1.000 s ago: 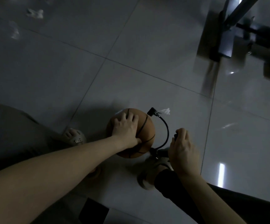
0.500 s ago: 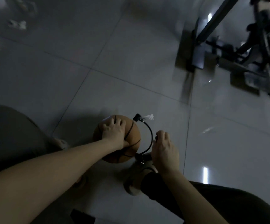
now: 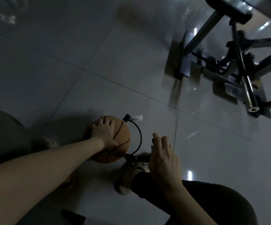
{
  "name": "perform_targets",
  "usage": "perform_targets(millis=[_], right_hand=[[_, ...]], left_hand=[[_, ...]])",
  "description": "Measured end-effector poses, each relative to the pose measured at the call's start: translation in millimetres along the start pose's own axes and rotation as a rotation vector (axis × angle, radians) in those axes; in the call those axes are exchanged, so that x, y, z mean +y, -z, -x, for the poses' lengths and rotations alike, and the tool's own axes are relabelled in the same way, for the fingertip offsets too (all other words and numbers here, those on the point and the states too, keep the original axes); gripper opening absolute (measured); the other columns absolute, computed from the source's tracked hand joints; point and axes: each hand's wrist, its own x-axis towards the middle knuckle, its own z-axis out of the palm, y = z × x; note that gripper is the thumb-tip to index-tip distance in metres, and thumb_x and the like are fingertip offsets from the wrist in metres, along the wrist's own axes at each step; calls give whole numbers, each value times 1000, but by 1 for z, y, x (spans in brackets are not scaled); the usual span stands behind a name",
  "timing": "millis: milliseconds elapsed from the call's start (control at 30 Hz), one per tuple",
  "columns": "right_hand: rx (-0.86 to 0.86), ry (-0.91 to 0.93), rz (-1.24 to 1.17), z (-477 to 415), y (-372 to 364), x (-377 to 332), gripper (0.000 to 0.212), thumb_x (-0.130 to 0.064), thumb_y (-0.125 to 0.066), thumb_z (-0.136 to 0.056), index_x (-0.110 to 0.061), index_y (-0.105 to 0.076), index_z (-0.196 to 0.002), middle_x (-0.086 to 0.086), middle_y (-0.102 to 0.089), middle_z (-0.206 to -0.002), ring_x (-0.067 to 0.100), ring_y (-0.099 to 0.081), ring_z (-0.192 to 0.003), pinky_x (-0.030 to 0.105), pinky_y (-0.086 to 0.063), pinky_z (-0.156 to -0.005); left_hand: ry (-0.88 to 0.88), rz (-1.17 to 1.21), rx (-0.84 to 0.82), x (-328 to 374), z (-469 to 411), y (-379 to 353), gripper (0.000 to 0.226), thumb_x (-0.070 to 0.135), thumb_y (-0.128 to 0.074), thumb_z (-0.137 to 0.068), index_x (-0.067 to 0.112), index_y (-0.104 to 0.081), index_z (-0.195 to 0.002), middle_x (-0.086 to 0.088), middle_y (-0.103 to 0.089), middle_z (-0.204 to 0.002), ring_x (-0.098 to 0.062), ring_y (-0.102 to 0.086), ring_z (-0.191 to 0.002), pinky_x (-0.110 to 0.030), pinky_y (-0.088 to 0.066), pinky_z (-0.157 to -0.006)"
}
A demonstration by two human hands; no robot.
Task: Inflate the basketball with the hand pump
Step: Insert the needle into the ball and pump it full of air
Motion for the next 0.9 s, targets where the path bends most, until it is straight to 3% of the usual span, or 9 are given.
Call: perform_targets(millis=[200,367,533,733,900], right_hand=[[94,-210,-237,-27,-38,12,42,-14,-55,-99,-11,-42,-138,10,-55,-117,26,-58,-82,40,-52,-61],[22,-165,-189,-34,-79,17,30,-12,-57,-98,-12,-43,-125,8,-50,-105,20,-46,-64,37,-46,-46],[-9,-217,-200,-37,-108,16,30,-14,-58,-98,-14,-44,-124,7,-50,-105,20,-50,-70,39,-51,-49],[-44,-241,-225,-33,-98,13,25,-17,-57,-98,-19,-43,-118,5,-50,-105,18,-48,-67,36,-51,-50],[8,-163,-229,-39,-49,7,28,-19,-62,-95,-19,-44,-116,6,-55,-105,23,-55,-73,40,-53,-54]], left_hand=[[1,-1,54,1,0,-7,111,68,-68,-79,17,-9,-159,-14,-8,-166,-43,-15,-149,-61,-29,-112],[-11,41,84,-5,-5,-7,109,66,-70,-79,18,-11,-158,-13,-11,-166,-43,-15,-148,-64,-29,-111],[1,31,74,-6,-10,-14,110,67,-70,-77,20,-13,-158,-11,-13,-165,-42,-16,-148,-64,-29,-111],[17,29,20,-4,-12,-11,111,67,-71,-77,19,-13,-159,-10,-13,-165,-41,-14,-149,-63,-28,-113],[51,31,13,-3,-10,1,112,68,-73,-75,18,-16,-158,-11,-16,-165,-39,-17,-149,-61,-31,-112]])
